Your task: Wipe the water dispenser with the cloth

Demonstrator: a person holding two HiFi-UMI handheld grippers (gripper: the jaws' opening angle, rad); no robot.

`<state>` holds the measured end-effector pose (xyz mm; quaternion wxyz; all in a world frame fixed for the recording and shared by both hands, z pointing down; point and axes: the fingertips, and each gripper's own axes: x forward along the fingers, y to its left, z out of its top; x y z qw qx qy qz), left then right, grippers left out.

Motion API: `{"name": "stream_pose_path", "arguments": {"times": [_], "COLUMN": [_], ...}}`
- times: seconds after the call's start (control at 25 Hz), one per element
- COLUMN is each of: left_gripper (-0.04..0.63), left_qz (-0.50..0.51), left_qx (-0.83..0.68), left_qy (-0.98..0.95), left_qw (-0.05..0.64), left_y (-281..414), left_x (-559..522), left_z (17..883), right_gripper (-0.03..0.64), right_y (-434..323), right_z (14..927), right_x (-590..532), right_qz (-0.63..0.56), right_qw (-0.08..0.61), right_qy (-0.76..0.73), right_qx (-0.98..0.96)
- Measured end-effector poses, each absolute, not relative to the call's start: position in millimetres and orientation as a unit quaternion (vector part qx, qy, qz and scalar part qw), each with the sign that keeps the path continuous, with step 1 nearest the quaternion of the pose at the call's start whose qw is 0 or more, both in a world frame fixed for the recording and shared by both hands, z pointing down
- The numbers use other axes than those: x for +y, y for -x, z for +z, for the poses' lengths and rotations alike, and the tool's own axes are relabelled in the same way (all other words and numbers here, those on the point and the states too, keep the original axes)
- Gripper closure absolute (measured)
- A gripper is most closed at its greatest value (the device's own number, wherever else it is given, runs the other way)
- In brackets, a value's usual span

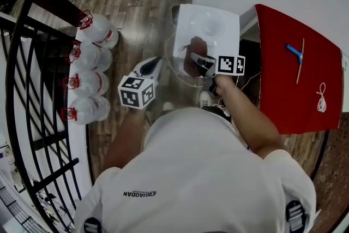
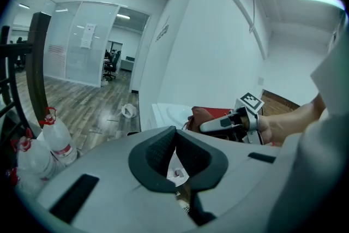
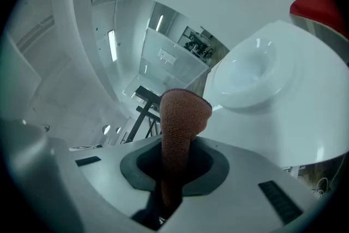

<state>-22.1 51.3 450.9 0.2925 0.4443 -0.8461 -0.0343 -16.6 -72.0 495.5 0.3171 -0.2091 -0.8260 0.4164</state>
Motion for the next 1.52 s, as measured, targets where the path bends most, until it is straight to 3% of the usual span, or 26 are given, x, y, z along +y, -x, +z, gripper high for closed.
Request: {"name": "stream_pose_path", "arguments": {"times": [0.52, 1.52], "left_gripper": [0.606, 0.606], "left_qz": [-0.039, -0.003], "left_qx": [-0.855, -0.814], "left_qy": [-0.427, -0.498], "left_qw": [0.292, 0.299], "left_y": [18.1, -0.9], "left_x": [89.3, 10.7], "left_z": [451.5, 459.3], "right_gripper": [0.563, 0.563], "right_y": [64.9, -9.4], "right_z": [511.2, 520.9], "right_x": [-41.8, -180.5], "right_qz": [0.395, 0.447], "right_qw": [0.348, 0.304], "right_qy": [0.212, 0.102], "right_qx": [-0.823, -0.835]}}
